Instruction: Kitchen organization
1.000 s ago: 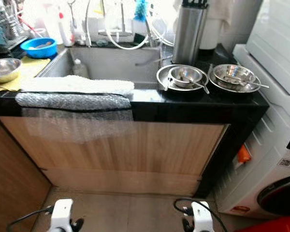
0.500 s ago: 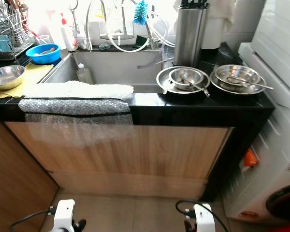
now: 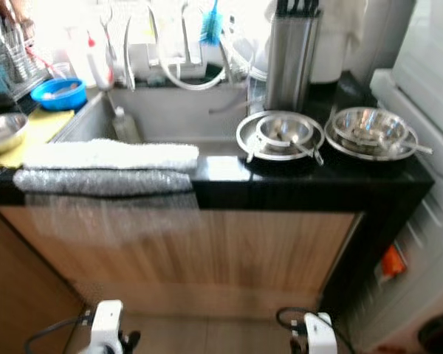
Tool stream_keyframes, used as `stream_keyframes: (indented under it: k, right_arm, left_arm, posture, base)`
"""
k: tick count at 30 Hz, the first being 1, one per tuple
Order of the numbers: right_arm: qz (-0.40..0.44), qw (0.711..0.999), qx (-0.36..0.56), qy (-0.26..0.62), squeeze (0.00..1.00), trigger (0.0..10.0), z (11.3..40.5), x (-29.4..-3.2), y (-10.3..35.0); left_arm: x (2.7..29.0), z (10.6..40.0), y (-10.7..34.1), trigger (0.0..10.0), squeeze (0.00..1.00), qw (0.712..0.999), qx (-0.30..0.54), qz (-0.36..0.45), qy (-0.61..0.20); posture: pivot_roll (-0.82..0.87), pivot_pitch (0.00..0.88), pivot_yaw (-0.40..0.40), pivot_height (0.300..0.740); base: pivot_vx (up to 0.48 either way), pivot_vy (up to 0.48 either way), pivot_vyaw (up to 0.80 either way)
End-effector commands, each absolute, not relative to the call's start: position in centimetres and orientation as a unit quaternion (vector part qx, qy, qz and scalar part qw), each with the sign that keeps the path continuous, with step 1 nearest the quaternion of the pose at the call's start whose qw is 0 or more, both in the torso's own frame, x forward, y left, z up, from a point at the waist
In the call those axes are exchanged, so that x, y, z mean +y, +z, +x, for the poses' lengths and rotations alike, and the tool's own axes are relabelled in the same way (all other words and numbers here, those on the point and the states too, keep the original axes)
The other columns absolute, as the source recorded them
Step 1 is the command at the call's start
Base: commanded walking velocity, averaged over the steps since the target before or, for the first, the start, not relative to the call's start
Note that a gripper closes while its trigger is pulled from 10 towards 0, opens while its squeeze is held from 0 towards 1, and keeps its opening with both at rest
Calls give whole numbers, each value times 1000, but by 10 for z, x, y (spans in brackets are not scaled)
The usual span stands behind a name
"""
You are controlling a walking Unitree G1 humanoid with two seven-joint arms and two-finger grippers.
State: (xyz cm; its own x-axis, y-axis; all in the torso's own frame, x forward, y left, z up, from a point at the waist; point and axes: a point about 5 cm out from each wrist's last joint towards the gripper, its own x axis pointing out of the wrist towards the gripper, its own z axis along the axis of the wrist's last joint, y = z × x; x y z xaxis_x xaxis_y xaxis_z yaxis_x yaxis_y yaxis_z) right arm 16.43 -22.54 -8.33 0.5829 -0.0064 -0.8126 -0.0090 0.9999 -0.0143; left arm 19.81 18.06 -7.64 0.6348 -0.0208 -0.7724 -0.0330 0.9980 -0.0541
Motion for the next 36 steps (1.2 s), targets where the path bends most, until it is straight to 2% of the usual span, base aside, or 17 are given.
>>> stream_keyframes:
  k: [1, 15, 24, 36]
  right_arm:
    - [2, 893, 451, 7, 0, 10000, 167, -216, -84]
    - [-19, 900, 436, 7, 0, 10000, 167, -215, -83]
    - [-26, 911, 412, -4, 0, 10000, 169, -216, -81]
    - [-12, 931, 361, -55, 0, 10000, 169, -217, -76]
  left_arm:
    - [194, 192, -78, 10000, 0, 900, 435, -26, 19]
    - [195, 193, -76, 10000, 0, 909, 417, -8, 12]
    - [197, 199, -71, 10000, 0, 922, 385, 41, 3]
    - [199, 198, -69, 10000, 0, 932, 361, 30, 20]
  posture:
    - [42, 0, 50, 740]
    - [-1, 0, 59, 740]
    - [-21, 0, 72, 740]
    - [-21, 0, 75, 740]
  base:
    - [0, 0, 0]
    - [0, 0, 0]
    - [0, 0, 0]
    - [0, 0, 0]
